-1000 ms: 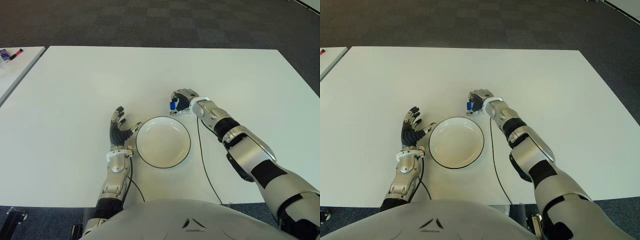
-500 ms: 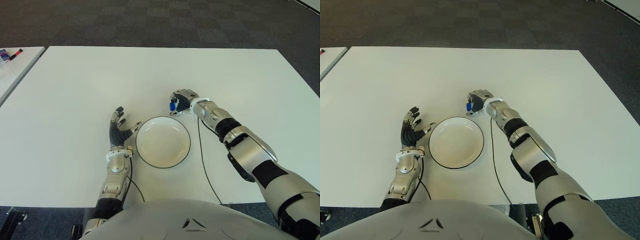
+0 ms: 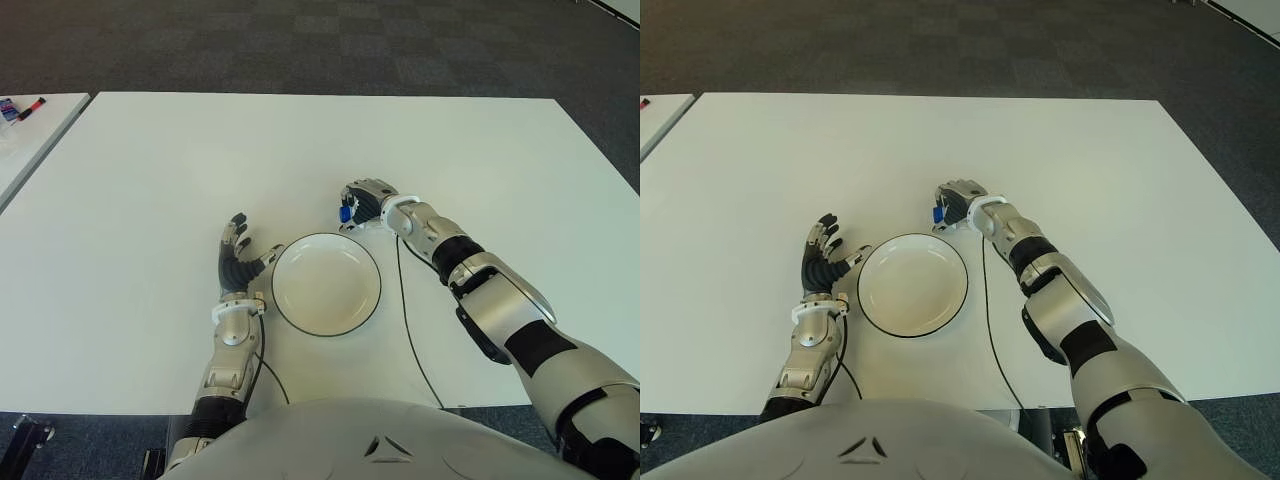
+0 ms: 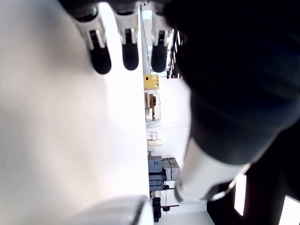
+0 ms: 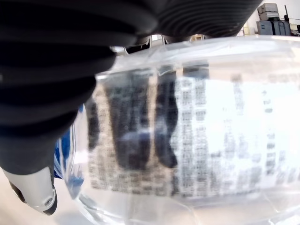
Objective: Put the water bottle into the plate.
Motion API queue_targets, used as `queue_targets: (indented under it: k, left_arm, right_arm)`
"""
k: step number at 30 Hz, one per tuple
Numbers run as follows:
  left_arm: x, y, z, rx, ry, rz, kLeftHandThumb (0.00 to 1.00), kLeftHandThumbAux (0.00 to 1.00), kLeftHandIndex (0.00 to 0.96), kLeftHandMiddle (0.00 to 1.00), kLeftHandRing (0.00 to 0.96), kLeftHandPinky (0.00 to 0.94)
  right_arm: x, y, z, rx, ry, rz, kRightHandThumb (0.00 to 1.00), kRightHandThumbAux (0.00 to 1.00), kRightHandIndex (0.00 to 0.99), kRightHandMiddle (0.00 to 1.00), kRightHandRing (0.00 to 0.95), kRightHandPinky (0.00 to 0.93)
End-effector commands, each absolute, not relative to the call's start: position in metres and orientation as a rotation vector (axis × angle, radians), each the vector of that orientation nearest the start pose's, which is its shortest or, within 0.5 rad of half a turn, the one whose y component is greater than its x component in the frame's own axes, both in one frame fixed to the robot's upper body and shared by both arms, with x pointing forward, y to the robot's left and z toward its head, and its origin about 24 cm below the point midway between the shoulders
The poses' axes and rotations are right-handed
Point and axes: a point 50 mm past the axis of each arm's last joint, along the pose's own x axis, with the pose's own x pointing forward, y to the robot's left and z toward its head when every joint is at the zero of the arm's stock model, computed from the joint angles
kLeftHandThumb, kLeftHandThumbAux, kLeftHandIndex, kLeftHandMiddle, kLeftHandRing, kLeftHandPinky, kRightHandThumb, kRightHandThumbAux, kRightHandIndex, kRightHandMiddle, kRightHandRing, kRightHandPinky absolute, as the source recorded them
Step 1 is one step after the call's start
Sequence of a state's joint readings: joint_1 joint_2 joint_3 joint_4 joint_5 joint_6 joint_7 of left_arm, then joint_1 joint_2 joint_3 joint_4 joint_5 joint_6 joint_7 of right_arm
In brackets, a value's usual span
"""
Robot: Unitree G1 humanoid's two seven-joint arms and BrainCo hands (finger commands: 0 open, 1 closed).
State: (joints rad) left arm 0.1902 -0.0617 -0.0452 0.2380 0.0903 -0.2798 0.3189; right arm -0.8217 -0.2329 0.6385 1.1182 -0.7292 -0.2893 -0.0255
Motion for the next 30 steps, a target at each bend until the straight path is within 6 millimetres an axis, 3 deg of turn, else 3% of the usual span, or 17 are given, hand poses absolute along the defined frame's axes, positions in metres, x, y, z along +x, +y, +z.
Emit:
queue_targets:
  k: [1, 24, 29, 30]
  left_arm:
    - [0.1930, 0.1439, -0.0345, 0.027, 0.183, 0.313, 0.000, 0.947, 0.152, 0.146, 0.133, 0.159]
    - [0.1938, 0.1434, -0.0360, 0.025, 0.195, 0.318, 0.000, 0.953, 0.148, 0.143, 0.129, 0.154]
    - [0.1937, 0.1435, -0.0360, 0.023, 0.194, 0.318, 0.000, 0.959, 0.150, 0.145, 0.131, 0.158]
    - [0.1937, 0.1435, -0.0360, 0.022, 0.194, 0.318, 0.000, 0.960, 0.151, 0.146, 0.132, 0.160]
  right_arm:
    - [0.3519, -0.1016, 0.0194, -1.391, -0.035, 0.689, 0.854, 0.671, 0.441, 0.489, 0.864, 0.879]
    - [0.3504, -0.1049, 0.0182, -1.390, -0.088, 0.663, 0.853, 0.671, 0.439, 0.489, 0.850, 0.870]
    - [0.3494, -0.1057, 0.0172, -1.371, -0.091, 0.665, 0.842, 0.677, 0.416, 0.483, 0.606, 0.633]
    - [0.3492, -0.1058, 0.0170, -1.365, -0.090, 0.665, 0.768, 0.640, 0.330, 0.434, 0.525, 0.547]
